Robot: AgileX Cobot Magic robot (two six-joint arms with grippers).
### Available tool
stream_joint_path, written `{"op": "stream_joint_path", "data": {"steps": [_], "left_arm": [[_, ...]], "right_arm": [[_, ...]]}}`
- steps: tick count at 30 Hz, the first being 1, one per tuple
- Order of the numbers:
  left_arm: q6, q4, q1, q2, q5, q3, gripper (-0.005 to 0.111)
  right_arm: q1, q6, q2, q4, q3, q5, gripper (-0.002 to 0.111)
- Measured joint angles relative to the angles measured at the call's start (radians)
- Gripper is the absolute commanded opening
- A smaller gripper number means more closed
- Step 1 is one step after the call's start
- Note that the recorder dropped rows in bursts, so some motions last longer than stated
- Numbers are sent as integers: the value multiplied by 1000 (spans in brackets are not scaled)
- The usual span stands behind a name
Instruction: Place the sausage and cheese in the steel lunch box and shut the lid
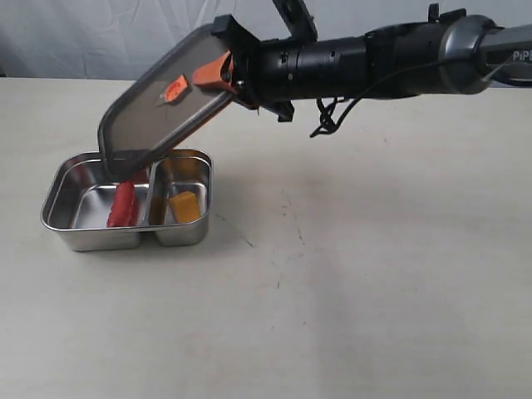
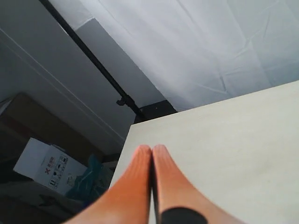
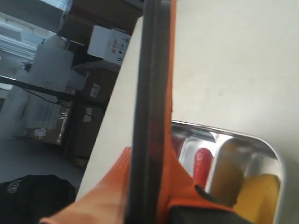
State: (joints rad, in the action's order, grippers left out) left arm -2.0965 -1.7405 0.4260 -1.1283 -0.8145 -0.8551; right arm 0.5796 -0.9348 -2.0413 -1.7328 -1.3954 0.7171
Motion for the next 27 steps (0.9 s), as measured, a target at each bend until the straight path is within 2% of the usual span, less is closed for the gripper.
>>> {"op": "stream_joint_path", "data": {"steps": [3, 8, 13, 17, 27], "left_arm": [[0, -2, -35, 0, 27, 0, 0], [0, -2, -85, 0, 130, 0, 0], [0, -2, -95, 0, 205, 0, 0], [0, -2, -95, 0, 209, 0, 0], [0, -2, -95, 0, 198, 0, 0]], "right_arm": [[24, -23, 13, 0, 48, -59, -1], [52, -195, 57, 0, 24, -96, -1], [36, -381, 103, -2, -69, -260, -1], [11, -521, 107, -2, -144, -401, -1], [2, -666, 110, -4, -185, -520, -1]]}}
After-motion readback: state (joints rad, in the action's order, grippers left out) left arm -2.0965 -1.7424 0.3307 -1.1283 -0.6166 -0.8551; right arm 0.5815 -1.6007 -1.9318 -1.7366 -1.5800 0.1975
